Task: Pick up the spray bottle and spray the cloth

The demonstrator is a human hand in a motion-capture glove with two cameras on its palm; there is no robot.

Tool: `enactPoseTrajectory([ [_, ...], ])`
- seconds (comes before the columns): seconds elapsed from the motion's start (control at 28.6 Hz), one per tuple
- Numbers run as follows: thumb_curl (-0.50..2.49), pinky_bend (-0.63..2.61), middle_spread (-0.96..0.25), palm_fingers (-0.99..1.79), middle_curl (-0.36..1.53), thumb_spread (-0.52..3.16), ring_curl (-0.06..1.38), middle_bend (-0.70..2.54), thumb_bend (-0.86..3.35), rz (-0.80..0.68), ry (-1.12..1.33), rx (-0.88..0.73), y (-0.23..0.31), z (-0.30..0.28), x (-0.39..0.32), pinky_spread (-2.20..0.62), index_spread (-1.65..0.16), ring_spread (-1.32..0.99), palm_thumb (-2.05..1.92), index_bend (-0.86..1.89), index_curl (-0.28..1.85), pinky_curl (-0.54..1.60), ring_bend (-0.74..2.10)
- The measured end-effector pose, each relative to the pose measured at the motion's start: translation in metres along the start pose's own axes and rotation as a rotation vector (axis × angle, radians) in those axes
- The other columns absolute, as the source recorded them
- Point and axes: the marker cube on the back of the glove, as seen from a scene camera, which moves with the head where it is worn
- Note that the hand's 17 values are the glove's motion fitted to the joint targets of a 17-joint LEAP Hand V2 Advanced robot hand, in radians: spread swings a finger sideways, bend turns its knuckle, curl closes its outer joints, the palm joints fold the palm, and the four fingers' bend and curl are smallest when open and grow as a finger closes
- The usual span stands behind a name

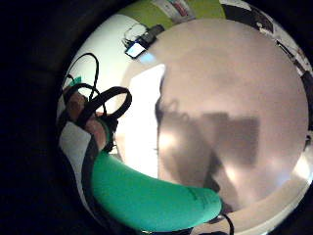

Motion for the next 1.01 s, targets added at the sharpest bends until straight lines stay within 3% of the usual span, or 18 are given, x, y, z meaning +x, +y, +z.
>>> enactPoseTrajectory([
  [0.31, 0.64, 0.6, -0.16, 1.29, 0.48, 0.51, 0.45, 0.38, -0.03, 0.196, 0.152, -0.11, -0.015, 0.0, 0.02, -0.24, -0.28, -0.21, 0.96, 0.17, 0.43, 0.41, 0.57],
  [1.01, 0.65, 0.61, -0.16, 1.29, 0.49, 0.51, 0.45, 0.38, -0.03, 0.209, 0.134, -0.17, -0.006, 0.005, 0.029, -0.24, -0.27, -0.21, 0.96, 0.17, 0.46, 0.42, 0.59],
])
